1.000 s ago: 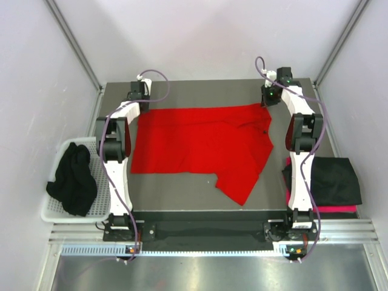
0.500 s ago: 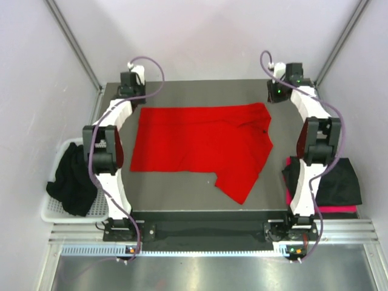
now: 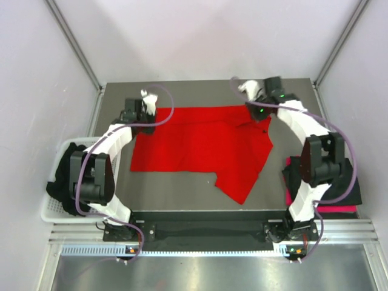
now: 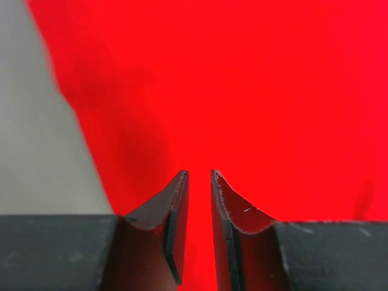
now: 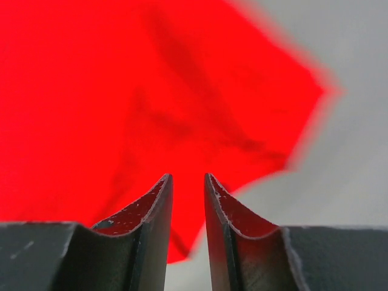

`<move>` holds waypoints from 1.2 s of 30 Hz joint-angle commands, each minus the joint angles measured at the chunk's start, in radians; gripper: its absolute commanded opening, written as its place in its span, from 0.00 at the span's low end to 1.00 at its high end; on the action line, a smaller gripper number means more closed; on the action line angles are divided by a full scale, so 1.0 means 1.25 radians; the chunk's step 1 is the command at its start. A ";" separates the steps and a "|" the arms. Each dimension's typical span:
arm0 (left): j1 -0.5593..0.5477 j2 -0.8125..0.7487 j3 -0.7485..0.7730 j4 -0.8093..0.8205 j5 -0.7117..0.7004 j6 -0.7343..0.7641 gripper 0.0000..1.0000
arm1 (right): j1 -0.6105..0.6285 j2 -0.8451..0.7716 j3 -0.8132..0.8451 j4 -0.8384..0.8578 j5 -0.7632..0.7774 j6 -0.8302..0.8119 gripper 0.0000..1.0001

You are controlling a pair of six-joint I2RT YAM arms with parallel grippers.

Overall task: Fold and stack the t-shirts
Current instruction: Fold the tshirt

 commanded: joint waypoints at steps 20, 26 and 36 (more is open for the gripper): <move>0.007 -0.116 -0.136 0.034 -0.042 0.034 0.25 | 0.127 0.279 0.236 -0.113 0.071 -0.030 0.30; 0.007 -0.113 -0.135 0.035 -0.042 0.031 0.25 | 0.150 0.204 0.153 -0.053 0.094 -0.042 0.29; 0.007 -0.119 -0.141 0.034 -0.038 0.029 0.24 | 0.201 0.191 0.127 -0.050 0.114 -0.061 0.29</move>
